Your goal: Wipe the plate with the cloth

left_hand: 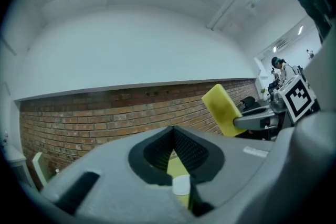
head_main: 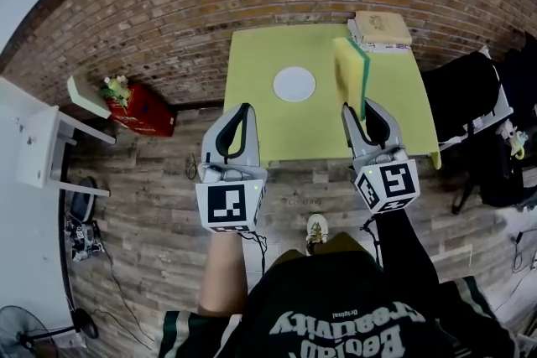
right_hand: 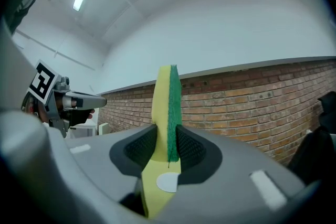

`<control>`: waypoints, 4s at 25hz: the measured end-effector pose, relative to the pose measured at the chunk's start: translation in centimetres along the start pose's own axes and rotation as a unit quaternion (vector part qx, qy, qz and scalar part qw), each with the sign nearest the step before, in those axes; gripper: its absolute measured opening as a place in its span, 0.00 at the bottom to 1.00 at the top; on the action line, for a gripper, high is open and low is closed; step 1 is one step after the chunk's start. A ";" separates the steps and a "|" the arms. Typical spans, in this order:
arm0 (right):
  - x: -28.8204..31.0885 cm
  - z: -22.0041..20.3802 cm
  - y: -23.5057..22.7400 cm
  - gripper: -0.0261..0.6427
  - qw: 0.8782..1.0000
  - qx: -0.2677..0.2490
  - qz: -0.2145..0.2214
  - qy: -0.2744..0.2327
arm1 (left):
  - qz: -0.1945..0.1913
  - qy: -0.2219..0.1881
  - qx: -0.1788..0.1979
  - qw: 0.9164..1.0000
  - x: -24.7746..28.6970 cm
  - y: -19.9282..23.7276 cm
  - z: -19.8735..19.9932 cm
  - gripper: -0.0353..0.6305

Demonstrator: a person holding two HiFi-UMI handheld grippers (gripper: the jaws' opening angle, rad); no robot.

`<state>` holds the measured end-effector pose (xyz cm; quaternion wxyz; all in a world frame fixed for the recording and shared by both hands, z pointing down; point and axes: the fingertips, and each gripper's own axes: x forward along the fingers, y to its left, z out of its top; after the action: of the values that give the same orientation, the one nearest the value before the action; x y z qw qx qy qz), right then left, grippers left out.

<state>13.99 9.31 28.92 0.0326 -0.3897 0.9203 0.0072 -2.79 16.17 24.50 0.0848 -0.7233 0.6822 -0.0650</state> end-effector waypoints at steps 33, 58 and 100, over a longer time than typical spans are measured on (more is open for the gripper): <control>12.7 -4.7 -6.6 0.23 0.999 0.038 0.014 0.024 | -0.005 0.021 -0.008 1.000 13.3 3.6 -4.7 0.06; 26.1 -8.8 -7.4 0.22 0.993 0.006 -0.054 0.101 | -0.155 0.055 -0.012 0.986 26.6 8.8 -14.5 0.06; 25.9 -30.6 -2.1 0.21 0.874 -0.009 0.130 0.468 | -0.170 0.253 -0.090 0.948 26.8 4.1 -33.9 0.06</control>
<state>-4.16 -11.91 57.77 -0.4068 -0.2247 0.8701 -0.1641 -12.25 -11.92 56.17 -0.1684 -0.7933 0.5509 -0.1971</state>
